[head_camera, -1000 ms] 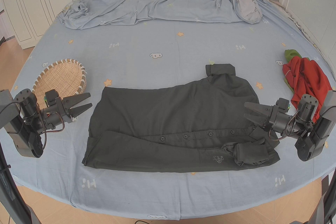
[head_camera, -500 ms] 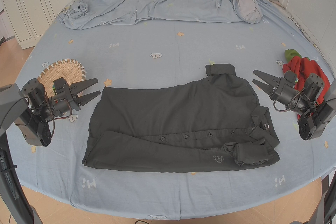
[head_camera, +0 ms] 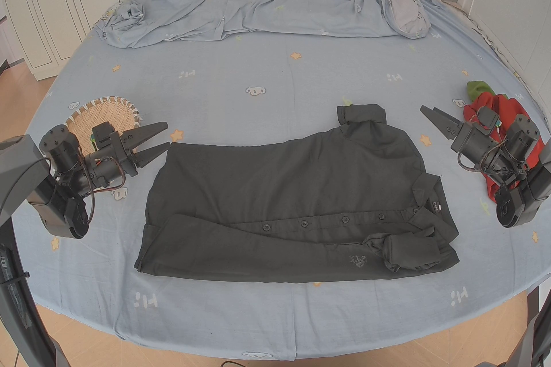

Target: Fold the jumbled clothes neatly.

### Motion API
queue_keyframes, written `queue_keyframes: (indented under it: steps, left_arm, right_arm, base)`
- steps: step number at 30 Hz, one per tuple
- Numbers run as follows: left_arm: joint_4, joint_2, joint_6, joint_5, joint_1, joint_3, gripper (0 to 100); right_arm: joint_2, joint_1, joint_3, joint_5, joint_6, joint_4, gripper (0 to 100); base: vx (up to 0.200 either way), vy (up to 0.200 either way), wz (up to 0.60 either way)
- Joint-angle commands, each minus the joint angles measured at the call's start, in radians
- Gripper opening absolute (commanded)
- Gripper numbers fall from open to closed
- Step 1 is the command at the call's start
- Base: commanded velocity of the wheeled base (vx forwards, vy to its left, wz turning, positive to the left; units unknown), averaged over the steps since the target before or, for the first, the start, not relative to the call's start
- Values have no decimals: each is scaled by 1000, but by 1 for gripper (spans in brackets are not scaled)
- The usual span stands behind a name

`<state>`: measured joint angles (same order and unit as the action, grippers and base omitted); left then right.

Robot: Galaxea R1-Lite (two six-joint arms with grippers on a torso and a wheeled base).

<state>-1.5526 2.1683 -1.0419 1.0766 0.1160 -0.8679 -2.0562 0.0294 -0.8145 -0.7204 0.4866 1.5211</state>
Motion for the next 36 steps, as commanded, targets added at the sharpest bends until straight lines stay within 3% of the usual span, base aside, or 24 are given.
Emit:
queue_keyframes:
  steps: [1, 4, 9, 11, 13, 15, 19, 22, 27, 36]
  left_arm:
    - [-18, 11, 5, -6, -4, -6, 100]
    - [-18, 24, 11, -6, -6, -14, 100]
    - [-18, 62, 16, -15, 2, -69, 100]
    - [-18, 77, 16, -15, 4, -94, 100]
    - [-18, 93, 16, -15, 4, -125, 100]
    - [-18, 131, 14, -14, 8, -191, 100]
    - [-18, 173, 8, -14, 13, -246, 100]
    - [-18, 191, 2, -10, 28, -295, 100]
    - [118, 196, 3, -10, 39, -405, 100]
    - [238, 191, 0, -9, 45, -525, 100]
  right_arm:
    - [-68, -9, -2, 98, -103, -13, 100]
    - [-88, -12, -41, 144, -132, -79, 100]
    - [-147, -39, -209, 355, -152, -229, 100]
    - [-151, -51, -276, 401, -141, -314, 100]
    - [-136, -60, -328, 395, -95, -424, 100]
    - [-107, -69, -494, 363, 21, -705, 100]
    - [-114, -60, -723, 213, 102, -1018, 100]
    - [-153, -57, -888, 105, 171, -1138, 100]
    - [-240, -60, -1075, 98, 201, -1250, 100]
    - [-220, -63, -1034, 98, 194, -1276, 100]
  base:
    - [0, 0, 0]
    - [0, 0, 0]
    - [0, 0, 0]
    - [0, 0, 0]
    - [0, 0, 0]
    - [0, 0, 0]
    - [0, 0, 0]
    - [0, 0, 0]
    - [0, 0, 0]
    - [0, 0, 0]
